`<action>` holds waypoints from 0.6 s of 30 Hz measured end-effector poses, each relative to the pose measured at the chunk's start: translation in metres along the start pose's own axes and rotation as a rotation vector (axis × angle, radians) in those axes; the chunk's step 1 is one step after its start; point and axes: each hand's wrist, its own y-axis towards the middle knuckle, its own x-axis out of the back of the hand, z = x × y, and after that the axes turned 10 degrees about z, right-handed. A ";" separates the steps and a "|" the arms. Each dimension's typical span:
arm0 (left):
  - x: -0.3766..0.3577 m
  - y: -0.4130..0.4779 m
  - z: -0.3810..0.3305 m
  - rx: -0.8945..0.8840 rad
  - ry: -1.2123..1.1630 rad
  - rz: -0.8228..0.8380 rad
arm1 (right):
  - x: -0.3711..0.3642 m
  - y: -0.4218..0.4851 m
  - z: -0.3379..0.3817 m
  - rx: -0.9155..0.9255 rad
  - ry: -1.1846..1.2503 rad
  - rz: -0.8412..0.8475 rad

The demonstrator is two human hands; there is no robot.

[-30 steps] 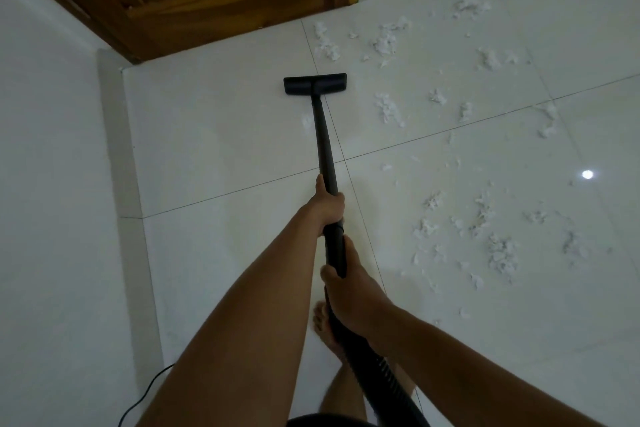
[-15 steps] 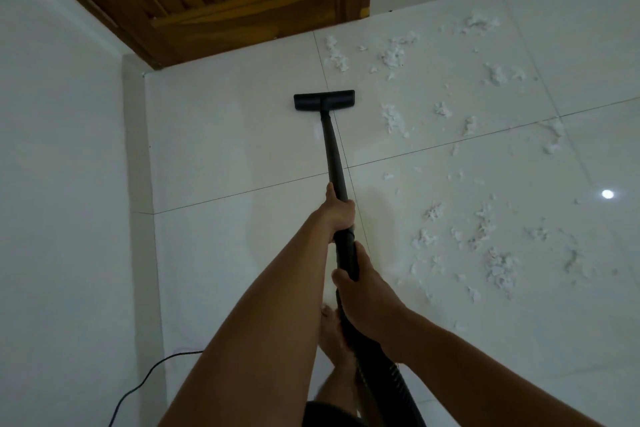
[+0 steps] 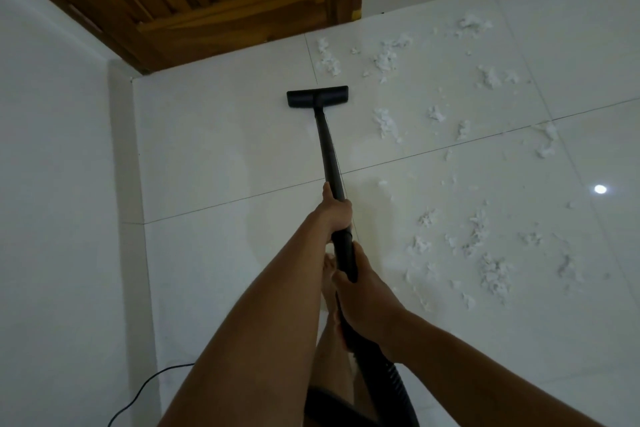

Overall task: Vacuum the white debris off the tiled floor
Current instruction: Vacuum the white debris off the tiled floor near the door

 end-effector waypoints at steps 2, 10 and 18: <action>0.006 0.005 -0.010 0.007 0.012 -0.001 | 0.003 0.008 0.010 -0.002 0.005 -0.008; 0.028 0.036 -0.030 0.003 0.027 -0.007 | 0.010 0.040 0.034 -0.019 -0.016 -0.025; 0.042 0.051 -0.042 -0.008 0.013 -0.023 | 0.013 0.055 0.051 -0.037 0.010 -0.006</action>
